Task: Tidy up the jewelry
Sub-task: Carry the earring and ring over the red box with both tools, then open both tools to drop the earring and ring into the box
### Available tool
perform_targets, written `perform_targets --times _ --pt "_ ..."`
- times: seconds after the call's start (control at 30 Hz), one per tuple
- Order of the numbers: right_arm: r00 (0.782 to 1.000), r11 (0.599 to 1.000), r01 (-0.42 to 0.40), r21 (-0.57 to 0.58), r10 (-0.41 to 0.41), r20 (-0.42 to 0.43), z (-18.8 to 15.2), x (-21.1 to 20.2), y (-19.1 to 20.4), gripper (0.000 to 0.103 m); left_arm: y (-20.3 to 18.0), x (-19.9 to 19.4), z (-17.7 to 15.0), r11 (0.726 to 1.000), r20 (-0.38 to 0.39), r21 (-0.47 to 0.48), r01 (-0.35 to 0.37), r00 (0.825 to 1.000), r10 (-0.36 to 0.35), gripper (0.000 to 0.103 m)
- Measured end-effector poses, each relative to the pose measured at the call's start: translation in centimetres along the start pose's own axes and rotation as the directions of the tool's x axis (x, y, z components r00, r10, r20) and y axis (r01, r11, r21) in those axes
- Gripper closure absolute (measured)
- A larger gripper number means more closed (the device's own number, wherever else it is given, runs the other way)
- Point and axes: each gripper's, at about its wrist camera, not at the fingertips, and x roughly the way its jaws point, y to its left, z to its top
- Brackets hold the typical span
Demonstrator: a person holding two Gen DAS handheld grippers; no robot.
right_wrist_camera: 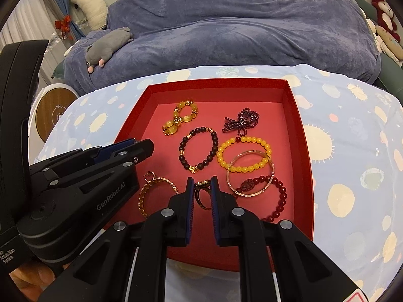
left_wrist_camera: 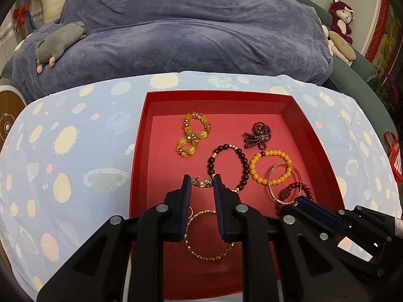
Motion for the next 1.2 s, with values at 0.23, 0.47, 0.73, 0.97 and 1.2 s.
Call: perform_targets --times 0.23,0.47,0.73,0.97,1.2 --pt "1.000 1.000 0.004 -0.005 -0.004 -0.014 0.0 1.1 0.1 0.090 -0.2 1.1 0.3 1.000 -0.009 0.011 0.000 1.000 0.000 0.085" --pt "1.000 1.000 0.012 -0.002 -0.012 -0.021 0.2 1.7 -0.1 0.090 0.0 1.7 0.5 1.000 -0.018 0.003 -0.013 1.000 0.013 0.085" --pt "0.999 1.000 0.021 0.002 -0.021 -0.030 0.1 2.2 -0.4 0.090 0.0 2.3 0.0 1.000 -0.036 0.007 -0.024 0.999 0.024 0.085" --pt "0.999 1.000 0.026 -0.009 -0.026 -0.036 -0.1 2.4 -0.1 0.090 0.0 2.4 -0.3 1.000 -0.037 0.010 -0.026 0.999 0.026 0.085" --pt "0.999 0.999 0.036 -0.003 -0.036 -0.037 -0.1 2.4 0.0 0.090 -0.1 2.3 -0.3 1.000 -0.035 0.007 -0.030 0.999 0.031 0.085"
